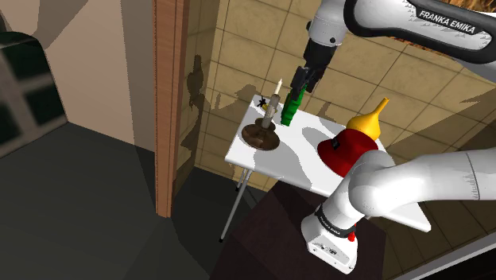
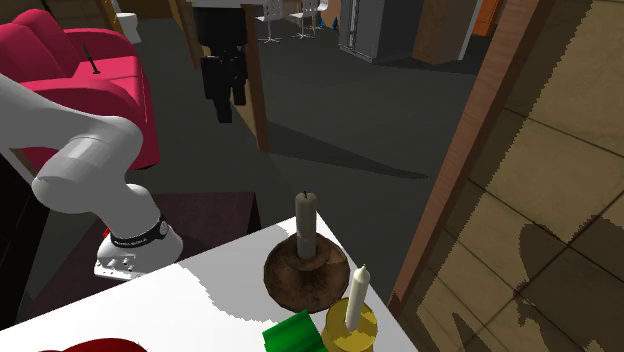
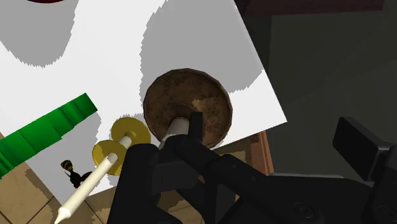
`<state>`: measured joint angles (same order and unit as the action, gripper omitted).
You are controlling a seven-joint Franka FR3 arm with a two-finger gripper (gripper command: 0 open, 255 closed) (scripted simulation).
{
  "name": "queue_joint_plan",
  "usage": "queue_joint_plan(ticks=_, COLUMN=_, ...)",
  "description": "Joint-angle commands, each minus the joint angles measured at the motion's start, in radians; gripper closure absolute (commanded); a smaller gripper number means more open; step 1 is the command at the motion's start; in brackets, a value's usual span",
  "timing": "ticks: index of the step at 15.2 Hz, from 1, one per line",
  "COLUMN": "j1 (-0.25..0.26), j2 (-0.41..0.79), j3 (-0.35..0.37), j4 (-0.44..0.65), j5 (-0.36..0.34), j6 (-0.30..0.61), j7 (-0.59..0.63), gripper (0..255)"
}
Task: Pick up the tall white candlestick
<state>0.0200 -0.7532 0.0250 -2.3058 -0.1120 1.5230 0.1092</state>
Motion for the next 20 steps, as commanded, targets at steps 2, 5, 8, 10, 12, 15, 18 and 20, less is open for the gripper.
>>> queue_joint_plan(ticks=2, j1=-0.005, j2=0.029, j3=-0.021, j4=0.008, j5=-0.006, j6=0.016, j7=-0.021, gripper=0)
queue_joint_plan(ticks=5, j1=-0.017, j2=0.122, j3=-0.082, j4=0.039, j5=-0.019, j6=0.063, j7=-0.083, gripper=0)
queue_joint_plan(ticks=8, j1=-0.027, j2=0.223, j3=-0.139, j4=0.082, j5=-0.023, j6=0.104, j7=-0.147, gripper=0)
queue_joint_plan(ticks=10, j1=-0.033, j2=0.295, j3=-0.175, j4=0.117, j5=-0.019, j6=0.128, j7=-0.19, gripper=0)
queue_joint_plan(ticks=12, j1=-0.038, j2=0.369, j3=-0.209, j4=0.157, j5=-0.011, j6=0.149, j7=-0.235, gripper=0)
queue_joint_plan(ticks=15, j1=-0.045, j2=0.487, j3=-0.257, j4=0.228, j5=0.01, j6=0.173, j7=-0.304, gripper=0)
queue_joint_plan(ticks=18, j1=-0.047, j2=0.503, j3=-0.263, j4=0.211, j5=0.013, j6=0.202, j7=-0.311, gripper=0)
queue_joint_plan(ticks=20, j1=-0.048, j2=0.505, j3=-0.264, j4=0.187, j5=0.013, j6=0.229, j7=-0.31, gripper=0)
